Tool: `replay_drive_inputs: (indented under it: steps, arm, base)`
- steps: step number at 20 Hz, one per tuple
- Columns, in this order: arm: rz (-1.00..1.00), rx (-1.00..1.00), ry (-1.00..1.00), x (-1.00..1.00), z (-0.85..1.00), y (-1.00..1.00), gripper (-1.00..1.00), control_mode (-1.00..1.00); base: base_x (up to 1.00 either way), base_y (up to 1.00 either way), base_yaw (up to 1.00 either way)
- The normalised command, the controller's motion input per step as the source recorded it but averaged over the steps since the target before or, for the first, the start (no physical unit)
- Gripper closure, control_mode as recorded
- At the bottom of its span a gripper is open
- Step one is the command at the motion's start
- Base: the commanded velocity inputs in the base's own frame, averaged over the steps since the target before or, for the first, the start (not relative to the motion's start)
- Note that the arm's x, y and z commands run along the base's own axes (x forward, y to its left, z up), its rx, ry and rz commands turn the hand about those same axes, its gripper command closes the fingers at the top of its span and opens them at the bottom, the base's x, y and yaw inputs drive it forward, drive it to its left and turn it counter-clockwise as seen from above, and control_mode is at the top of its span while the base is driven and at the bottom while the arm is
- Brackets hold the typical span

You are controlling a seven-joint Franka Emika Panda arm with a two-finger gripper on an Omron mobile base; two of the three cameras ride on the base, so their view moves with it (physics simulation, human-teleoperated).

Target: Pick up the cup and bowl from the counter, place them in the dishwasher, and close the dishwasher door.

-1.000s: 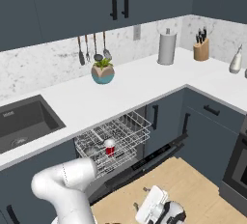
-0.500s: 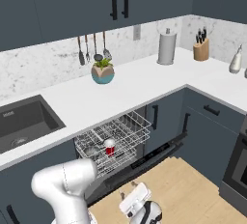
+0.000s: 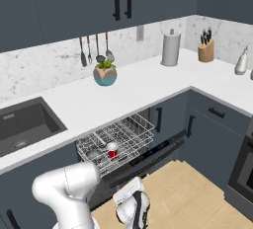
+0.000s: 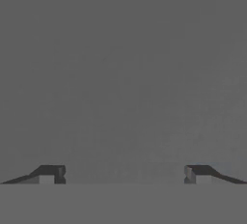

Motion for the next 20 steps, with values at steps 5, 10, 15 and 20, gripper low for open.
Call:
replay_drive_inputs:
  steps: [5,10,15,20]
  arm:
    - [0.00,0.00,-0.17,1.00,0.23,1.00,-1.00,-1.00]
    - [0.00,0.00,-0.13,1.00,0.03,1.00,-1.00,-1.00]
    - [0.00,0.00,-0.09,1.00,-0.24,1.00,-1.00,-1.00]
    - [0.00,0.00,-0.03,1.00,-0.63,1.00,-1.00,-1.00]
  base:
    - [0.00,0.00,0.00]
    - [0.00,0.00,0.00]
    - [0.00,0.00,0.00]
    - [0.00,0.00,0.00]
